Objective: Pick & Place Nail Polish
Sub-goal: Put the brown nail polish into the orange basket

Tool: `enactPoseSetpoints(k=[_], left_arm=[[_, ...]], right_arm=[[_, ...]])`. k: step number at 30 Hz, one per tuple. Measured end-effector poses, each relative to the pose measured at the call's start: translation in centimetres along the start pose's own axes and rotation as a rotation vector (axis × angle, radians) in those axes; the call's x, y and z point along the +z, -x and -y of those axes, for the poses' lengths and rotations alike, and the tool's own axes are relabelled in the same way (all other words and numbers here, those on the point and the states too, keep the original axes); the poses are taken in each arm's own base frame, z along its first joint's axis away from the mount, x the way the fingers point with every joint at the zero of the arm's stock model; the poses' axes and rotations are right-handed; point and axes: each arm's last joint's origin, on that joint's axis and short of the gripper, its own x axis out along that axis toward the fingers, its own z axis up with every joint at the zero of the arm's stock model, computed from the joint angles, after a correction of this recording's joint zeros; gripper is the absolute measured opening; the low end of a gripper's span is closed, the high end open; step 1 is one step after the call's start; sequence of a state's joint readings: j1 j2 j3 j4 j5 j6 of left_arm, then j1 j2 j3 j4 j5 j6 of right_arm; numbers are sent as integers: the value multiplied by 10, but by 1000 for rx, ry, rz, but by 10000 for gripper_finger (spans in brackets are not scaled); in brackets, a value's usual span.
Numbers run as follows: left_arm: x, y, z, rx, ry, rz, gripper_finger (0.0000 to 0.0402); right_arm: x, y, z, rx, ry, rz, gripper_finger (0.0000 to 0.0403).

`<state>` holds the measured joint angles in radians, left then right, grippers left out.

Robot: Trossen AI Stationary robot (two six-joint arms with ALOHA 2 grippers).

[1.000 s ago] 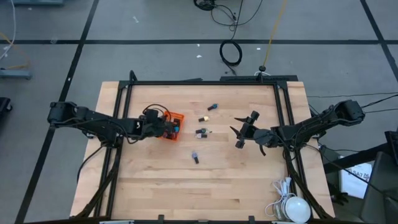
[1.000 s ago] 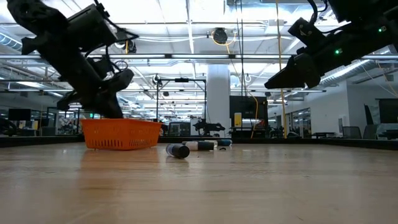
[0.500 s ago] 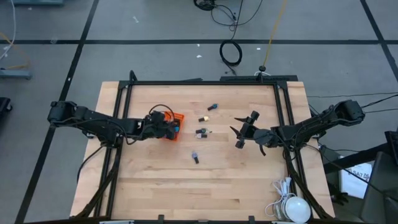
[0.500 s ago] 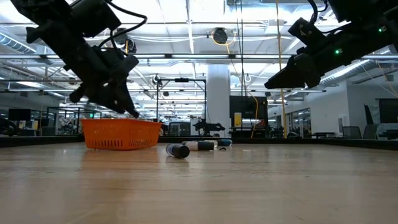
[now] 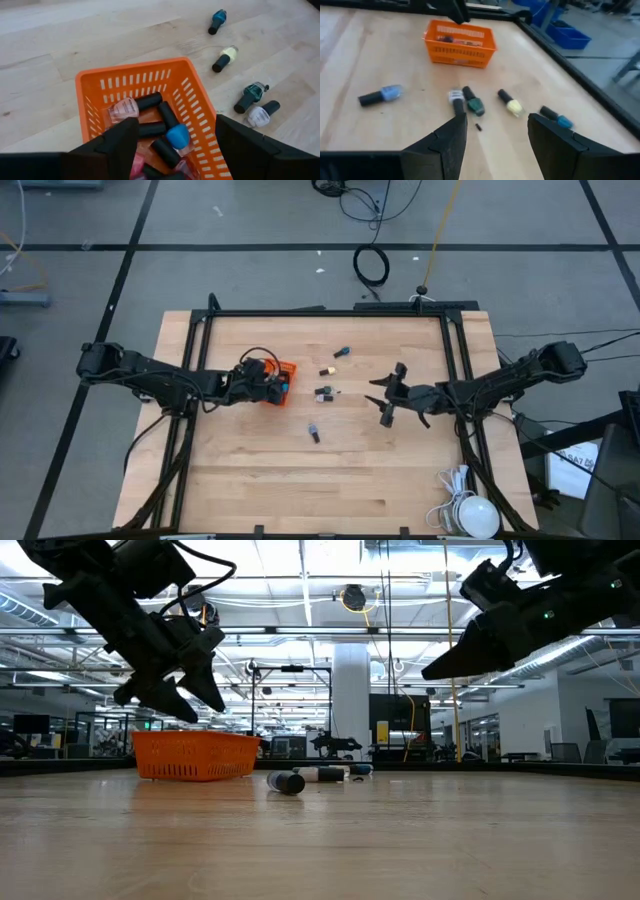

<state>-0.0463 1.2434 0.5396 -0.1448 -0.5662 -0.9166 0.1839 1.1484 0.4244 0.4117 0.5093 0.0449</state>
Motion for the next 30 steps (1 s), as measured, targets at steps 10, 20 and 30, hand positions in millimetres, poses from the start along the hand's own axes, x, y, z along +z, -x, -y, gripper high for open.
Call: enactPoseSetpoints(k=[10, 20, 30], left_arm=[[21, 15, 17, -213, -48, 139, 255], [25, 49, 52, -590, -298, 336, 254], [22, 49, 52, -575, -295, 321, 253]], right_arm=[[-9, -19, -6, 163, -62, -16, 196], [-22, -49, -14, 268, -84, -50, 196], [-14, -99, -48, 308, 62, -113, 196]])
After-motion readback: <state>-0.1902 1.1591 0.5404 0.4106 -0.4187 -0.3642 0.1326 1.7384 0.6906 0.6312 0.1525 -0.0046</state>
